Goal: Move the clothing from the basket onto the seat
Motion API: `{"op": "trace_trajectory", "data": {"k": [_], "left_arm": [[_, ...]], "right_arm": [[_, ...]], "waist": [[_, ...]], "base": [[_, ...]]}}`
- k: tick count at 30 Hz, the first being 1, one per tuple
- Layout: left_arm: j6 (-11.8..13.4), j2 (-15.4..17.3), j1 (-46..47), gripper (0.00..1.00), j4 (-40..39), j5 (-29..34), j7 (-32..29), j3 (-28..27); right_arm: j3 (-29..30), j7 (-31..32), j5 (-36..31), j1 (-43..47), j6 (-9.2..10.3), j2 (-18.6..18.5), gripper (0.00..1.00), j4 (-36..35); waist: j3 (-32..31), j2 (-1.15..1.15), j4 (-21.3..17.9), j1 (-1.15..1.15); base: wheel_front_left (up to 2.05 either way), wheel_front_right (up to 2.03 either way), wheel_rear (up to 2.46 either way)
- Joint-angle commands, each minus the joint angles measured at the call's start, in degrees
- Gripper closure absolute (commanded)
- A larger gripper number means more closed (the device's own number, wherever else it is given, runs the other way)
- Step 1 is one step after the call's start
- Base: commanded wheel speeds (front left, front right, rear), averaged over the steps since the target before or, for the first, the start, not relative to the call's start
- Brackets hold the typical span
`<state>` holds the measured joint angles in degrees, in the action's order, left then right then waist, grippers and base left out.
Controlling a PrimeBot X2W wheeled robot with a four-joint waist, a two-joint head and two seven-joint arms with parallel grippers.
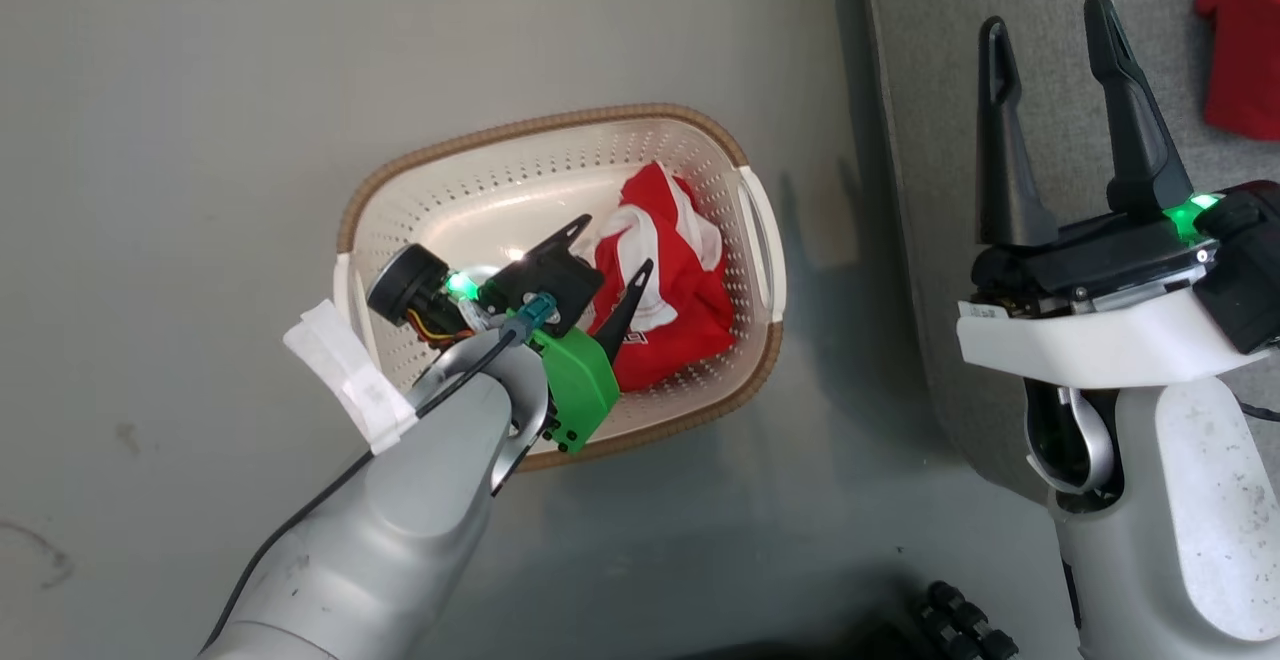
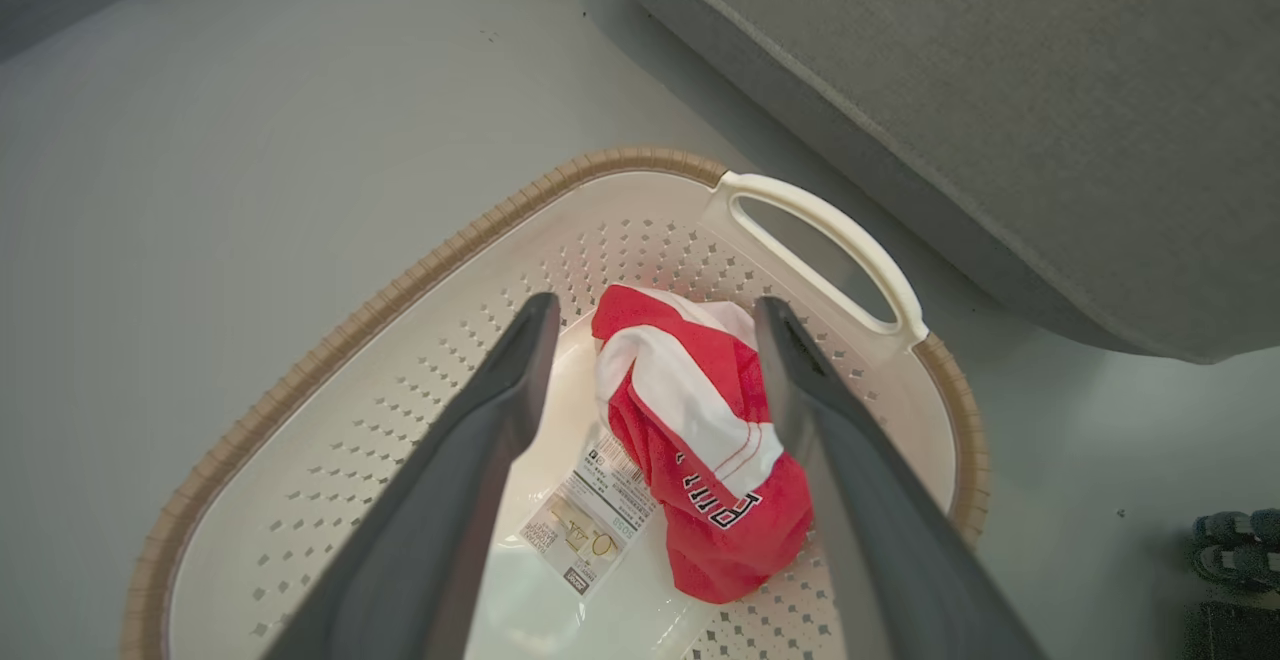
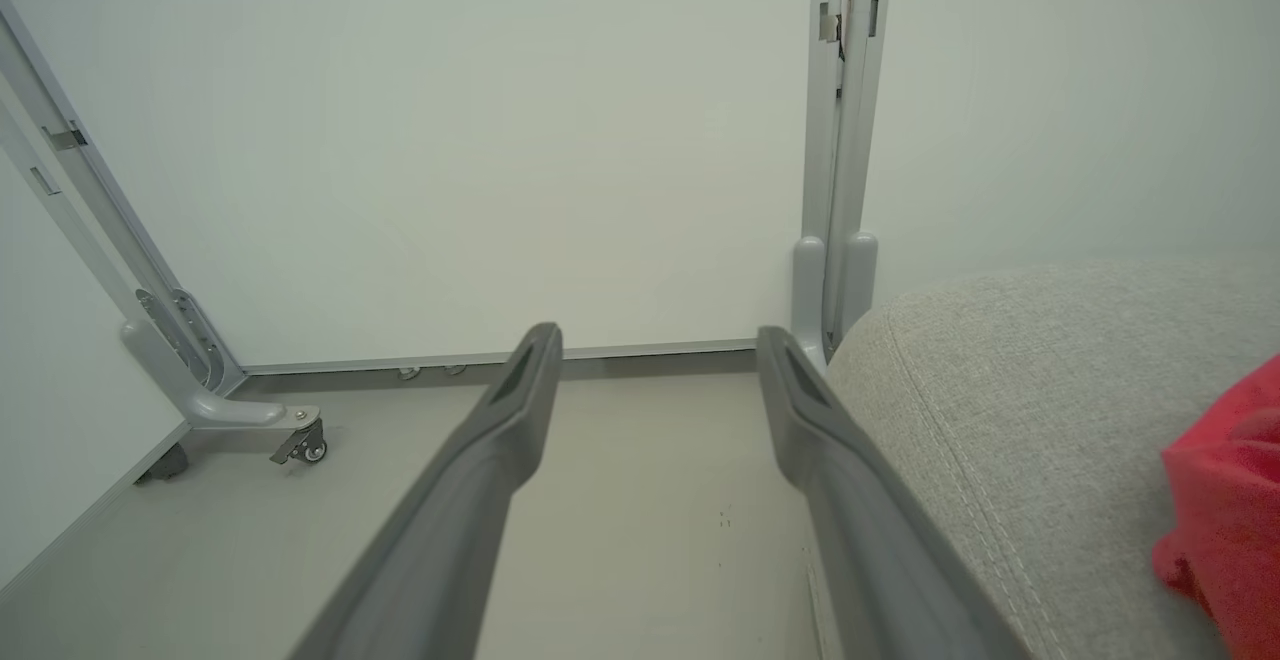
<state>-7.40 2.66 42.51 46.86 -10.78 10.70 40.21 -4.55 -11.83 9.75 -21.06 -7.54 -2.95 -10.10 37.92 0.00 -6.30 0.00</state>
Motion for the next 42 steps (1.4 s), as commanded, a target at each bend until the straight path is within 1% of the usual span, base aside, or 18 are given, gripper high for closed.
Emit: {"op": "trace_trajectory", "data": {"k": [1,8,10,14,21,28,31,34,38,42], "left_arm": [[-0.13,0.49,2.31,0.0,1.48,-1.0,-0.51,0.95],[-0.05,0.53,8.65,0.0,7.22,-5.45,-3.13,5.42],[-0.05,0.54,10.06,0.0,9.31,-6.23,-3.96,5.99],[-0.03,1.57,12.95,0.0,13.79,-7.77,-6.13,6.56],[0.53,3.23,16.0,0.0,20.18,-9.83,-7.83,4.8],[1.42,3.36,17.44,0.0,24.07,-11.71,-9.89,3.66],[1.7,3.59,17.85,0.0,25.05,-12.42,-11.2,3.46],[2.51,3.9,18.38,0.0,25.59,-12.87,-11.88,2.98],[3.22,4.27,18.99,0.0,26.08,-14.39,-11.53,1.6],[3.41,3.85,19.62,0.0,26.41,-15.89,-11.9,0.69]], "right_arm": [[-0.17,-0.84,0.39,-1.42,0.1,0.06,0.0,0.0],[-0.96,-2.48,2.03,-3.31,0.1,0.07,0.0,-0.64],[-1.41,-2.87,2.53,-3.47,0.1,0.08,0.0,-0.71],[-2.28,-3.24,3.79,-3.75,0.1,0.08,0.0,-0.85],[-3.16,-3.4,6.73,-4.09,0.1,0.09,0.0,-0.91],[-3.39,-3.38,8.3,-2.19,0.1,0.06,0.0,-1.9],[-3.38,-3.38,8.45,-1.13,0.1,0.06,0.0,-2.27],[-3.49,-3.39,8.55,-0.11,0.1,0.06,0.0,-2.73],[-3.79,-3.38,8.62,1.02,0.1,0.06,0.0,-3.35],[-3.88,-3.39,8.36,1.98,0.1,0.05,0.0,-3.75]], "waist": [[10.2,0.0,-6.63,0.0],[16.39,0.0,-9.62,0.0],[17.52,0.0,-10.51,0.0],[19.46,0.0,-12.23,0.0],[21.4,0.0,-14.89,0.0],[21.77,0.0,-15.93,0.0],[21.93,0.0,-16.23,0.0],[22.1,0.0,-16.41,0.0],[22.15,0.0,-16.66,0.0],[21.97,0.0,-16.81,0.0]], "base": [[0.0,0.0,0.0],[0.0,0.0,0.0],[0.0,0.0,0.0],[0.0,0.0,0.0],[0.0,0.0,0.0],[0.0,0.0,0.0],[0.0,0.0,0.0],[0.0,0.0,0.0],[0.0,0.0,0.0],[0.0,0.0,0.0]]}}
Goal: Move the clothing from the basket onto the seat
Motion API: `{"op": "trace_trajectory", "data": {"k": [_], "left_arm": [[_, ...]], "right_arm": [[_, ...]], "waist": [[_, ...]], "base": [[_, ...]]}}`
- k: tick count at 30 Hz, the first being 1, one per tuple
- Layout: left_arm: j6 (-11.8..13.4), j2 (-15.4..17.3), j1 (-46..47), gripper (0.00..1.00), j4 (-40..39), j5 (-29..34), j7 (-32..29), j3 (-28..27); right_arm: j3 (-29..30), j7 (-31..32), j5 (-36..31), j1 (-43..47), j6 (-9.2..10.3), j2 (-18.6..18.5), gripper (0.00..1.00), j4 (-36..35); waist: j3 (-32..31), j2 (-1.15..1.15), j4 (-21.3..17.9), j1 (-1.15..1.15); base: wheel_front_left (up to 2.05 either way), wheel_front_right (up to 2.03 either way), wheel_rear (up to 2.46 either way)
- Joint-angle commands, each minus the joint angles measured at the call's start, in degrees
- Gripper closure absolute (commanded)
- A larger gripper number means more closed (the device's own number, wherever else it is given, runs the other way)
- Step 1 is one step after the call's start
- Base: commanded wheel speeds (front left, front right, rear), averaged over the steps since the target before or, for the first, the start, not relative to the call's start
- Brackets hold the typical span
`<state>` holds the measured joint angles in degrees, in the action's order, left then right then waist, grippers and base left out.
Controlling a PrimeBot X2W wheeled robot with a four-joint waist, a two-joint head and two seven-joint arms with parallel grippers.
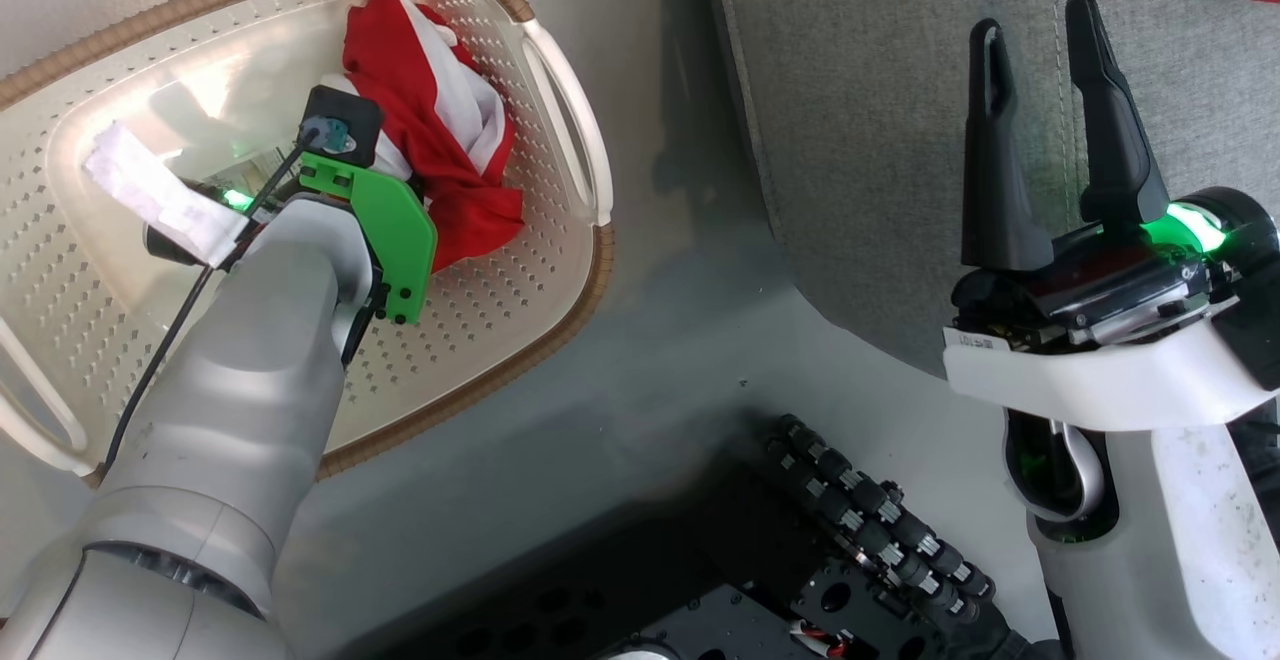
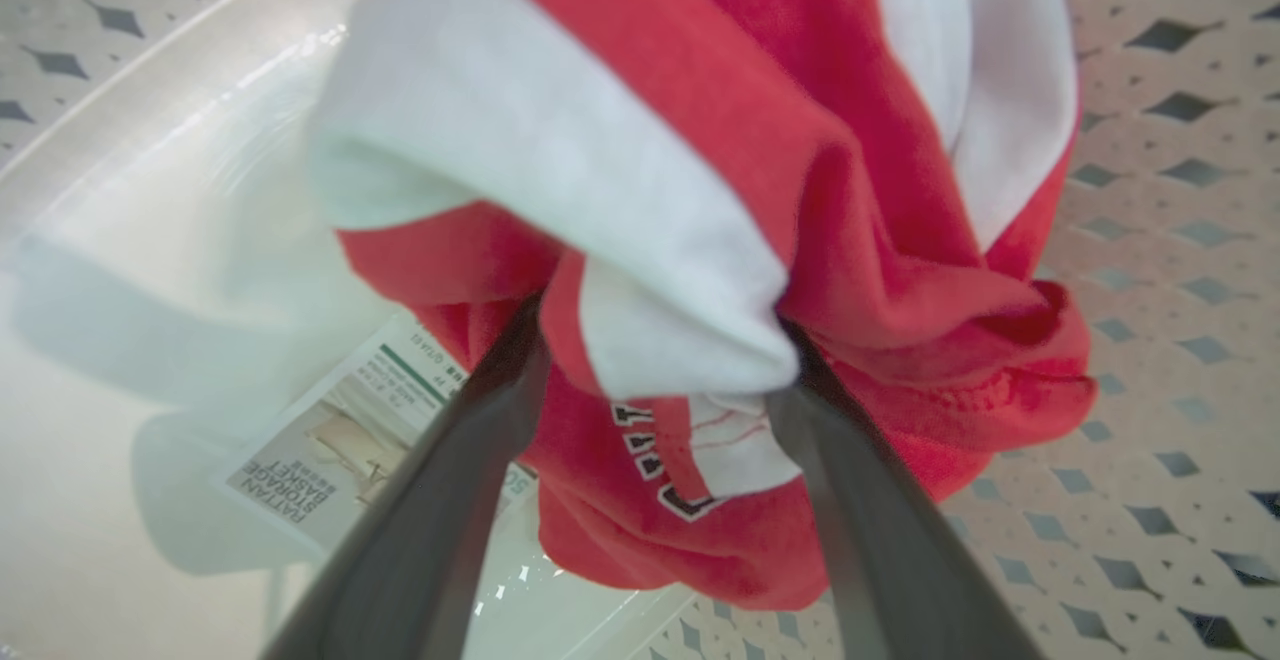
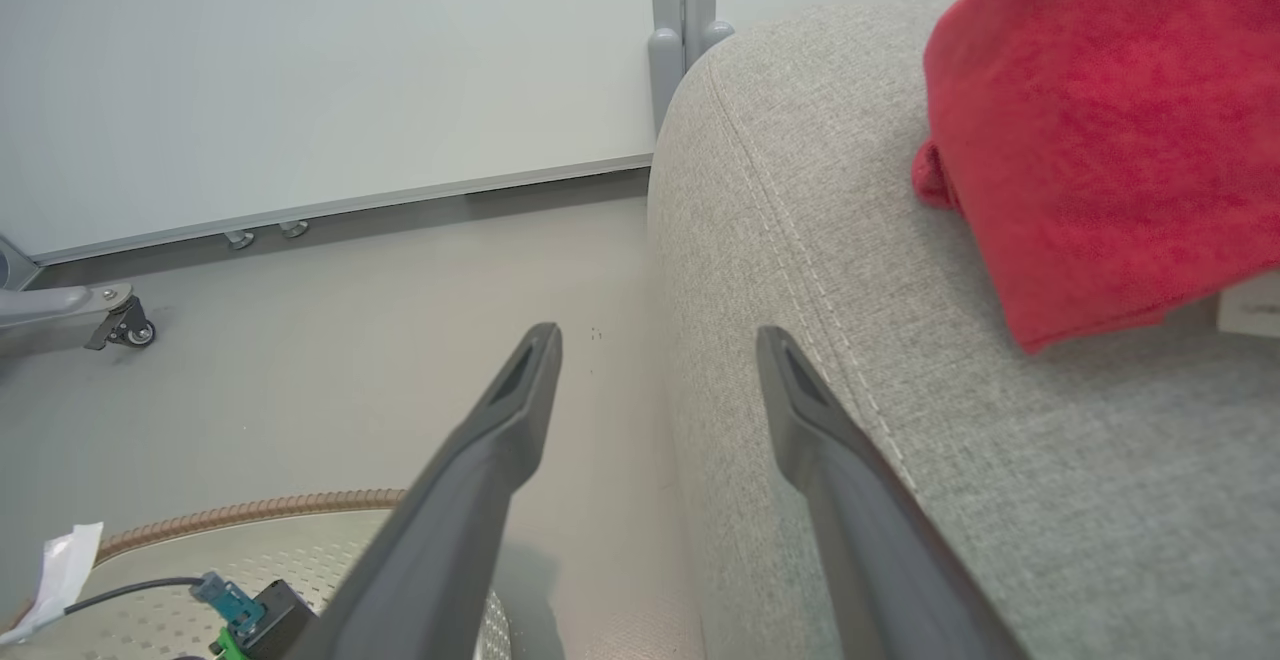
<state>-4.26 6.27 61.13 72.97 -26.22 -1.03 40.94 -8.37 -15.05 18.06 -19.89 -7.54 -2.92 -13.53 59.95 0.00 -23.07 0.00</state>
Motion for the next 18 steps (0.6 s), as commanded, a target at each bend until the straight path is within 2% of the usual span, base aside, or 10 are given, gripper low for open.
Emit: {"op": "trace_trajectory", "data": {"k": [1,2,3,11,18], "left_arm": [[0.18,0.25,1.13,0.15,0.36,-0.59,-0.22,-0.08],[-0.08,0.28,1.32,0.74,0.38,-0.61,0.07,-0.09],[-0.26,0.29,1.37,1.0,0.42,-0.6,-0.16,0.06],[-0.7,1.04,1.99,1.0,0.6,-0.63,1.76,0.71],[-1.22,2.5,1.19,1.0,0.25,1.09,8.21,2.73]], "right_arm": [[-0.08,-0.17,-0.07,0.96,0.1,0.01,0.0,-0.33],[-0.11,-0.17,-0.17,1.0,0.1,0.02,0.0,-0.39],[-0.14,-0.17,-0.25,1.03,0.1,0.02,0.0,-0.47],[0.72,-0.17,-0.76,1.52,0.1,0.02,0.0,-0.82],[-0.37,-0.18,-1.49,-1.17,0.1,0.02,0.0,0.57]], "waist": [[-0.13,0.0,-0.12,0.0],[-0.23,0.0,-0.2,0.0],[-0.32,0.0,-0.25,0.0],[-0.92,0.0,-0.42,0.0],[-2.71,0.0,-0.69,0.0]], "base": [[0.0,0.0,0.0],[0.0,0.0,0.0],[0.0,0.0,0.0],[0.0,0.0,0.0],[0.0,0.0,0.0]]}}
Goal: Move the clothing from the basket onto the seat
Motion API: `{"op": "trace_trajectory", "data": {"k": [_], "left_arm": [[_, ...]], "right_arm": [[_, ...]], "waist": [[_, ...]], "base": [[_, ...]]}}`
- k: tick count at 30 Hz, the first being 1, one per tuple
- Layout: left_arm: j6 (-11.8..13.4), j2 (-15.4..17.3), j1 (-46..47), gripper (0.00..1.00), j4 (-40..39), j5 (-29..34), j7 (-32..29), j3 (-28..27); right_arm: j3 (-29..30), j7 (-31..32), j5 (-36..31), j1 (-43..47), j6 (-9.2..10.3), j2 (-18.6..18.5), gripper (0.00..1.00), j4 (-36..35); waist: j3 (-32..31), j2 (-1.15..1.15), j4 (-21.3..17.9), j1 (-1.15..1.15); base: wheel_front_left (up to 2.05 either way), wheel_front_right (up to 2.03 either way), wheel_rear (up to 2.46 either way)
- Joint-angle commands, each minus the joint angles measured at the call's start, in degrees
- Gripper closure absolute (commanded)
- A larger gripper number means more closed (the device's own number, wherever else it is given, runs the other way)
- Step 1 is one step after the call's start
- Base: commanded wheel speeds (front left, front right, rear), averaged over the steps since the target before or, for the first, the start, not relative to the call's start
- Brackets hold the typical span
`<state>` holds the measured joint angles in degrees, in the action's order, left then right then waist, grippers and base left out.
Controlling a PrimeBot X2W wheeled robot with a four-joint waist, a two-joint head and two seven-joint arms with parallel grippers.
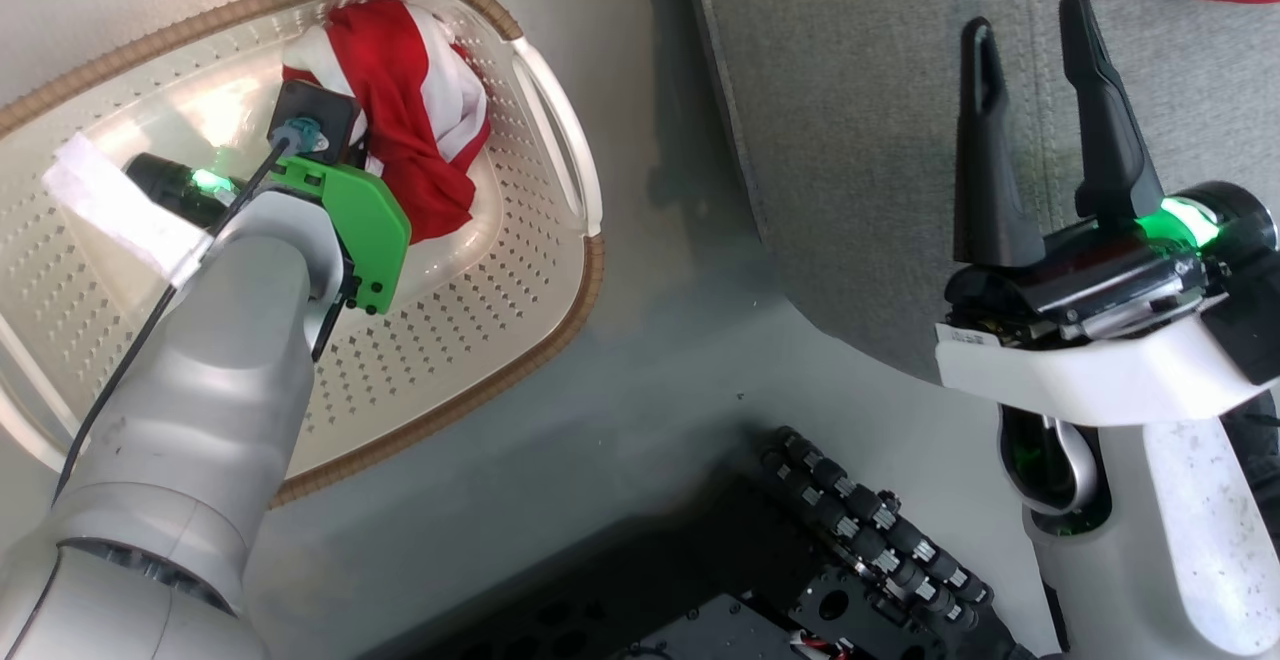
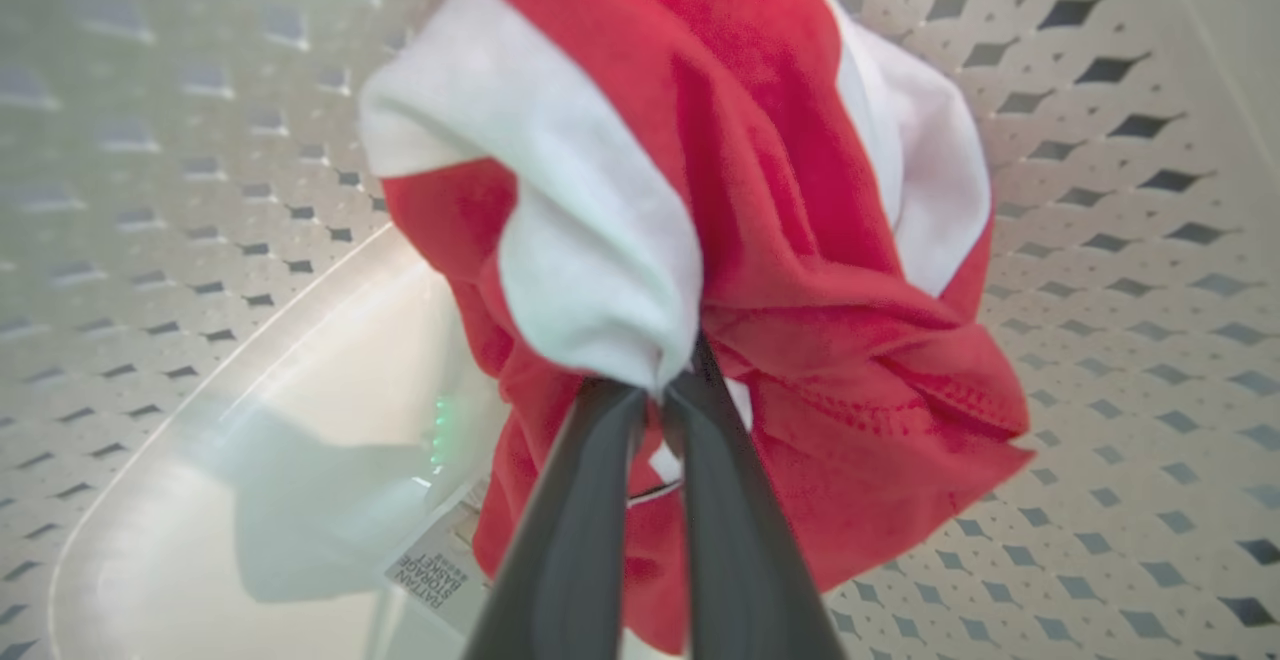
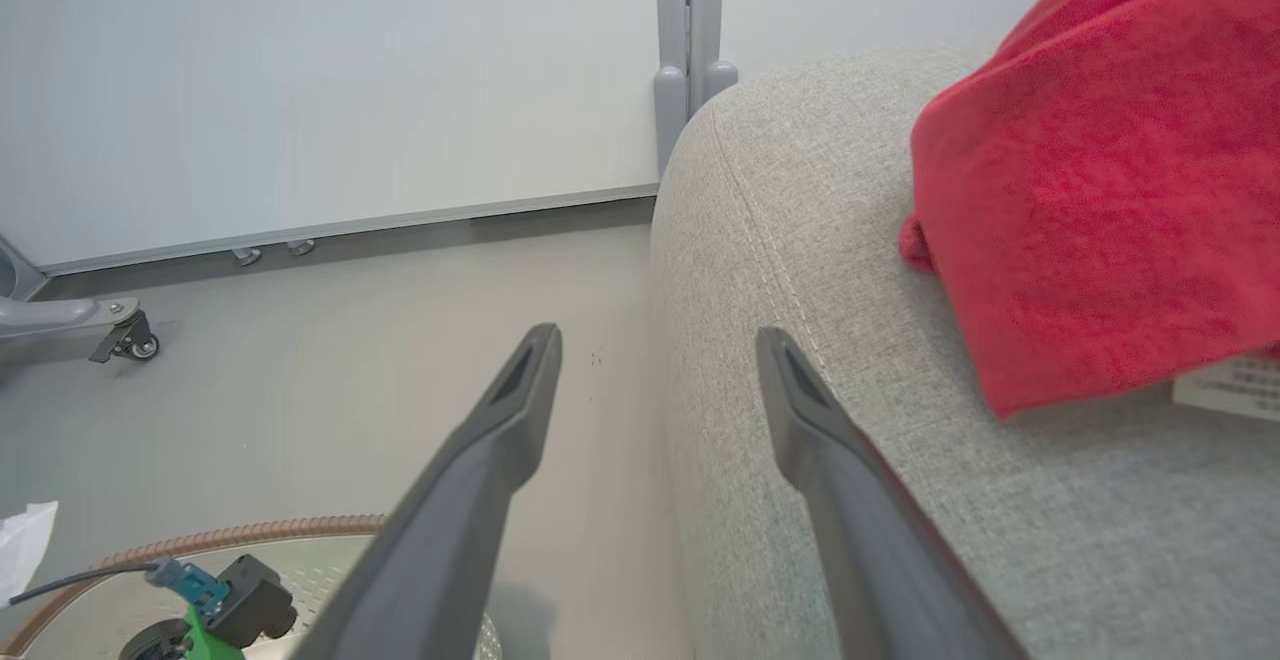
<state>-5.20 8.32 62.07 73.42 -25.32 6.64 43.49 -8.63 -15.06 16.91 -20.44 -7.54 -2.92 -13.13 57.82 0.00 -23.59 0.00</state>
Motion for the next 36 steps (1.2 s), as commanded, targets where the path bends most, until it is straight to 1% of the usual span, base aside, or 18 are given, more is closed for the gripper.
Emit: {"op": "trace_trajectory", "data": {"k": [1,4,7,12,14,23,27,36], "left_arm": [[-0.21,0.74,-0.12,1.0,-0.25,0.55,1.46,0.51],[-0.56,-0.16,-2.44,1.0,-0.85,1.12,4.79,1.52],[-0.85,-0.93,-3.9,1.0,-2.15,1.37,6.88,2.23],[-1.05,-1.85,-7.22,1.0,-5.8,2.11,8.39,3.23],[-0.44,-1.82,-8.44,1.0,-8.06,2.75,8.57,3.45],[2.24,0.03,-17.33,1.0,-27.14,5.52,8.58,0.83],[2.77,0.98,-21.43,1.0,-34.8,6.69,8.58,-1.22],[2.37,1.55,-28.96,1.0,-51.01,8.57,8.58,-8.18]], "right_arm": [[-0.35,-0.16,-0.45,-1.05,0.1,0.02,0.0,0.51],[0.08,-0.16,-1.85,-1.13,0.1,0.0,0.0,2.02],[0.41,-0.16,-3.21,-0.54,0.1,0.01,0.0,3.12],[1.1,-0.16,-5.45,0.48,0.1,-0.03,0.0,4.93],[1.38,-0.16,-6.33,0.94,0.1,-0.04,0.0,5.56],[3.61,2.22,-9.76,3.67,0.1,-0.06,0.0,6.34],[4.06,3.61,-10.51,5.05,0.1,-0.32,0.0,5.86],[4.81,5.92,-10.43,8.23,0.1,-0.88,0.0,5.45]], "waist": [[-0.97,0.0,-0.24,0.0],[-4.01,0.0,1.2,0.0],[-6.95,0.0,3.01,0.0],[-11.91,0.0,5.8,0.0],[-13.75,0.0,6.89,0.0],[-21.66,0.0,12.62,0.0],[-24.9,0.0,14.49,0.0],[-31.72,0.0,18.01,0.0]], "base": [[0.0,0.0,0.0],[0.0,0.0,0.0],[0.0,0.0,0.0],[0.0,0.0,0.0],[0.0,0.0,0.0],[0.0,0.0,0.0],[0.0,0.0,0.0],[0.0,0.0,0.0]]}}
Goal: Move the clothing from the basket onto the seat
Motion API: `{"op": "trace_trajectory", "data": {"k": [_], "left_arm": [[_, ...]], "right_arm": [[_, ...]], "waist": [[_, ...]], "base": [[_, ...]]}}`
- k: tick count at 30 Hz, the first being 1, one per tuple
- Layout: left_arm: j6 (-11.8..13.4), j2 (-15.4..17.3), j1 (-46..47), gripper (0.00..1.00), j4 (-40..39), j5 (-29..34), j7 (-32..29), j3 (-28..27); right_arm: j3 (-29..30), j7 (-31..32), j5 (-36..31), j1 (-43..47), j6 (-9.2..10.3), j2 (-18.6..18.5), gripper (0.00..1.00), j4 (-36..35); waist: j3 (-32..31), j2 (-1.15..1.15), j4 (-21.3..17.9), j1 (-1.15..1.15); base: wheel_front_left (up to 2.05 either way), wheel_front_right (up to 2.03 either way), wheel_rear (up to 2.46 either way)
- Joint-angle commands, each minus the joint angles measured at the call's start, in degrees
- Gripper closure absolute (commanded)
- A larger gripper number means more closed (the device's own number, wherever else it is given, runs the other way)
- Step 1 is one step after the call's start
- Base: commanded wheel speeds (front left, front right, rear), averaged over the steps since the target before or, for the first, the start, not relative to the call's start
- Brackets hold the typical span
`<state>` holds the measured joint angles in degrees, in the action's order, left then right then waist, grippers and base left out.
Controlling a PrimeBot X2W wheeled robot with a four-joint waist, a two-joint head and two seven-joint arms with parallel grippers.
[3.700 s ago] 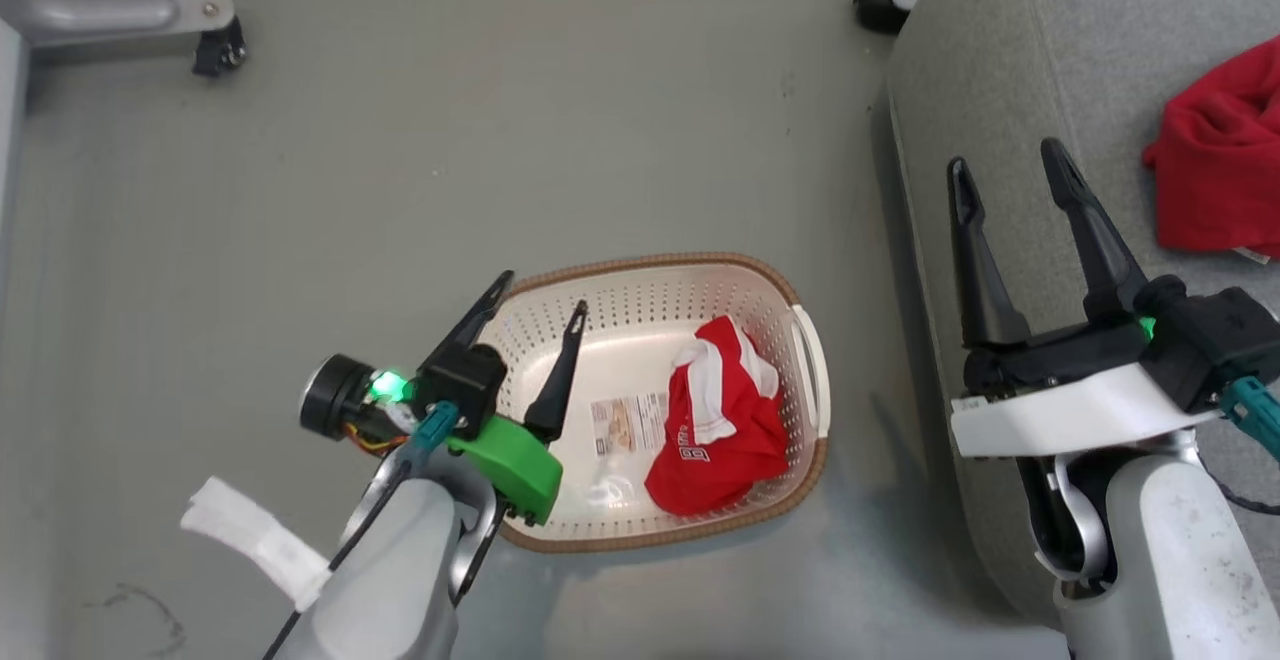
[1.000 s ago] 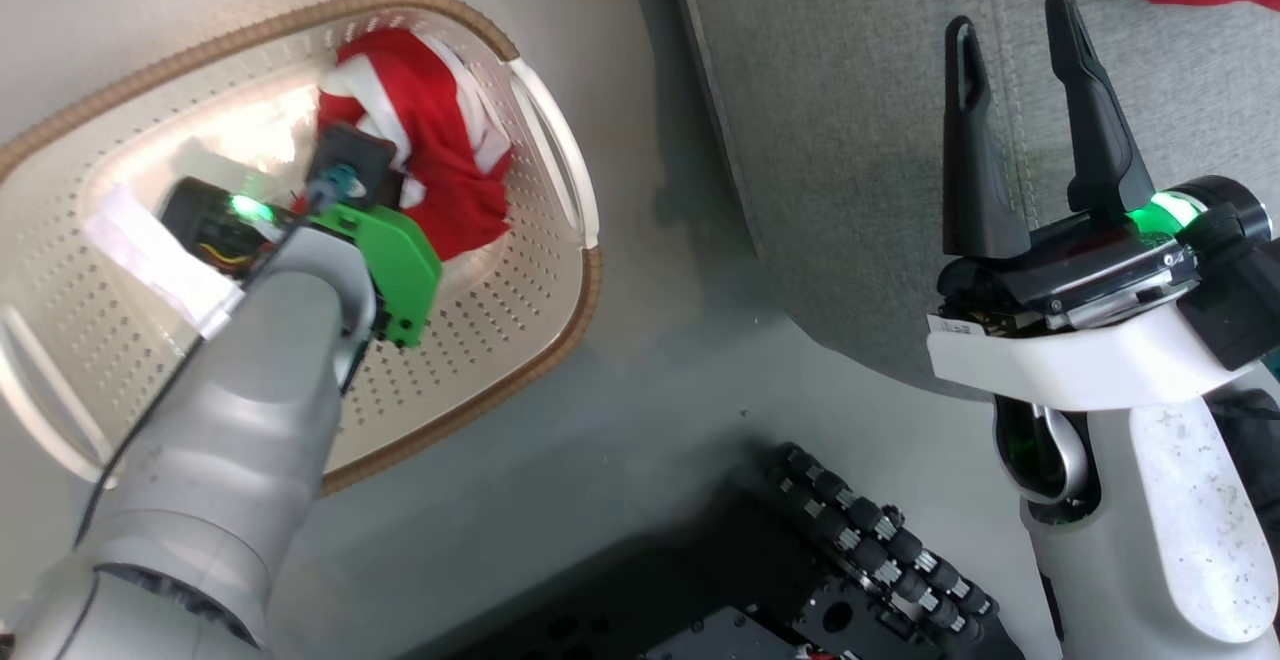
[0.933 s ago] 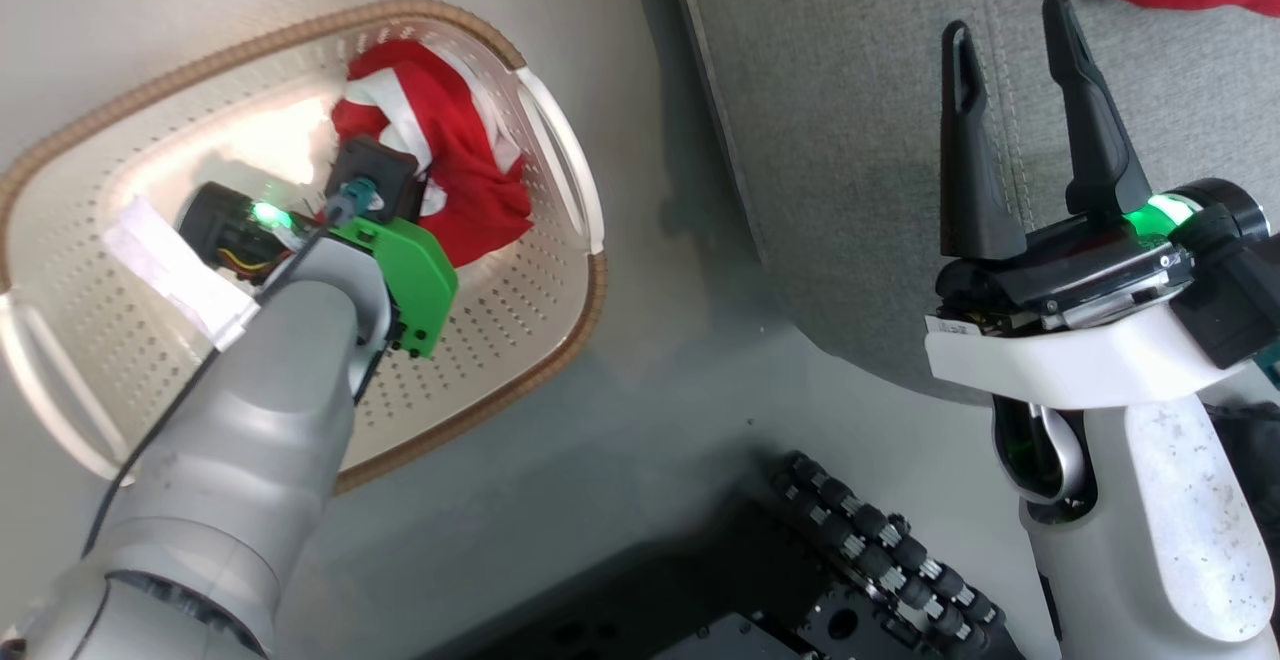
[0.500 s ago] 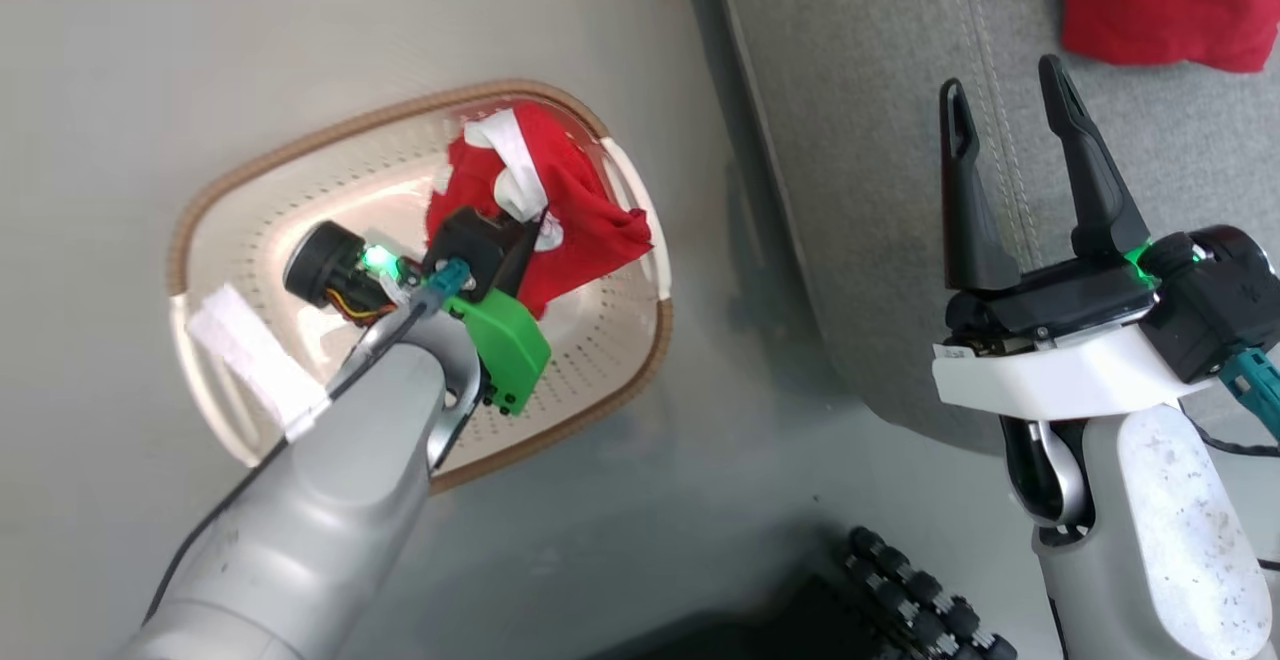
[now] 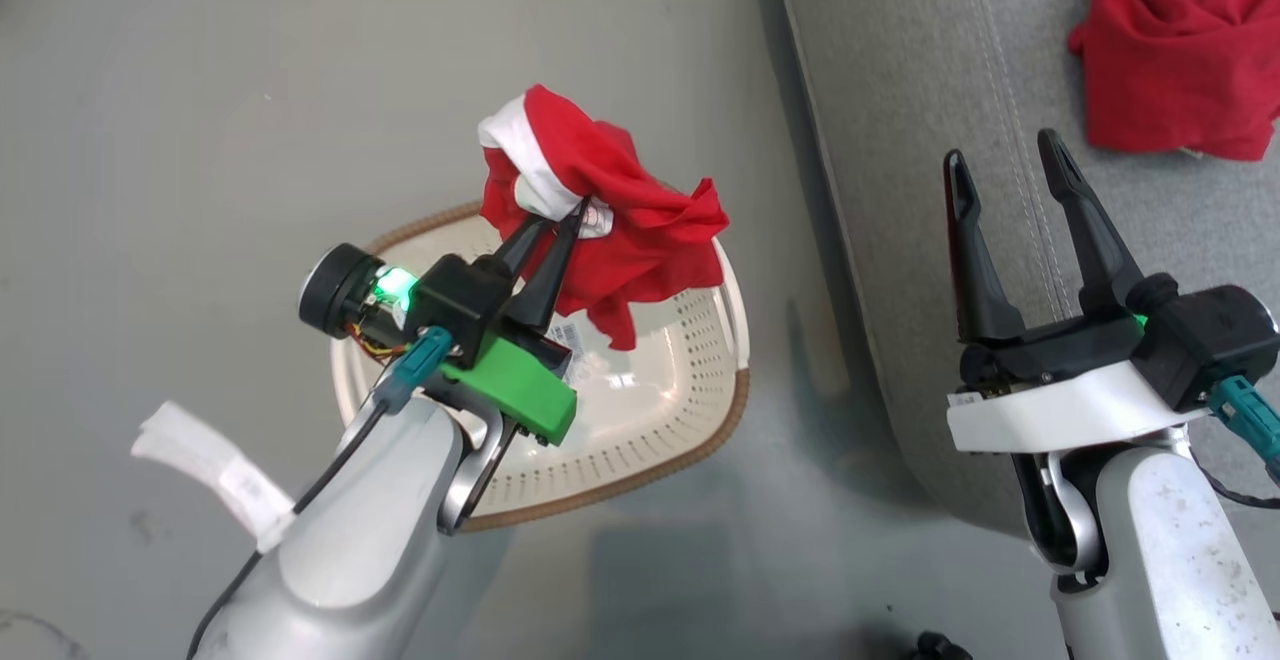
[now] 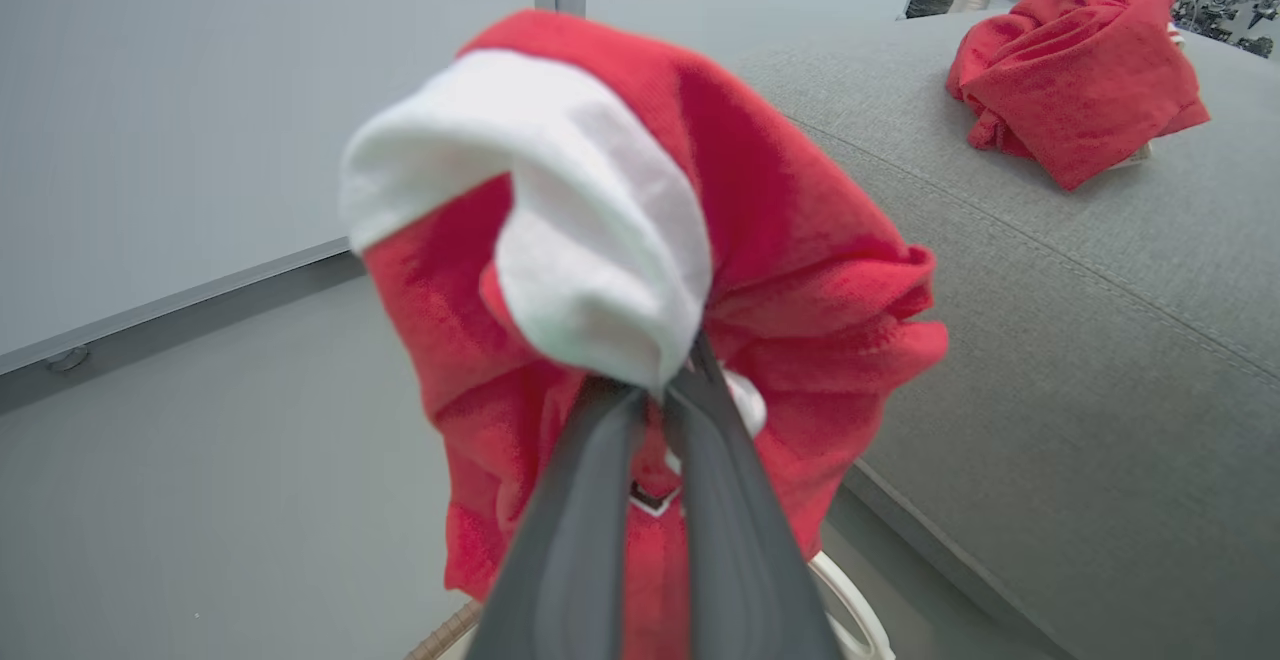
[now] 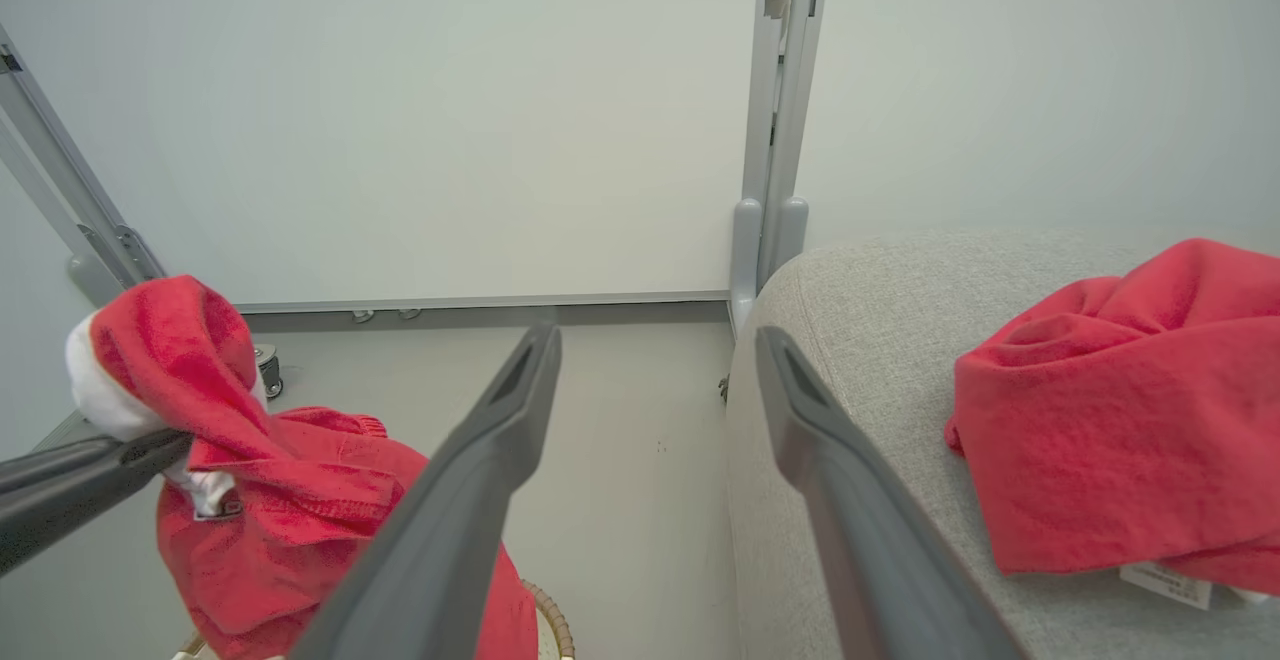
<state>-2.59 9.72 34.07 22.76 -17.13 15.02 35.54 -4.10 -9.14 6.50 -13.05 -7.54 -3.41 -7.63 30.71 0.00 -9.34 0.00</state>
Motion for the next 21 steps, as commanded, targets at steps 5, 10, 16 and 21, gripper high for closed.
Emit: {"op": "trace_trajectory", "data": {"k": [5,10,16,21], "left_arm": [[-0.64,-0.66,-4.92,1.0,-8.85,0.95,0.21,-5.16],[-1.56,-1.53,-8.23,1.0,-15.69,1.49,0.2,-9.62],[-2.55,-2.8,-11.83,1.0,-21.66,1.59,0.2,-14.06],[-3.5,-3.17,-15.31,1.0,-24.66,0.83,0.2,-16.05]], "right_arm": [[0.25,1.33,0.15,2.94,0.1,-0.62,0.0,-0.21],[0.41,2.54,0.23,5.04,0.1,-0.94,0.0,-0.54],[0.39,3.98,0.41,7.95,0.1,-1.09,0.0,-0.74],[-0.29,5.14,0.8,10.72,0.1,-1.11,0.0,-0.77]], "waist": [[-8.66,0.0,5.61,0.0],[-12.7,0.0,7.16,0.0],[-17.67,0.0,8.2,0.0],[-21.56,0.0,8.41,0.0]], "base": [[0.0,0.0,0.0],[0.0,0.0,0.0],[0.0,0.0,0.0],[0.0,0.0,0.0]]}}
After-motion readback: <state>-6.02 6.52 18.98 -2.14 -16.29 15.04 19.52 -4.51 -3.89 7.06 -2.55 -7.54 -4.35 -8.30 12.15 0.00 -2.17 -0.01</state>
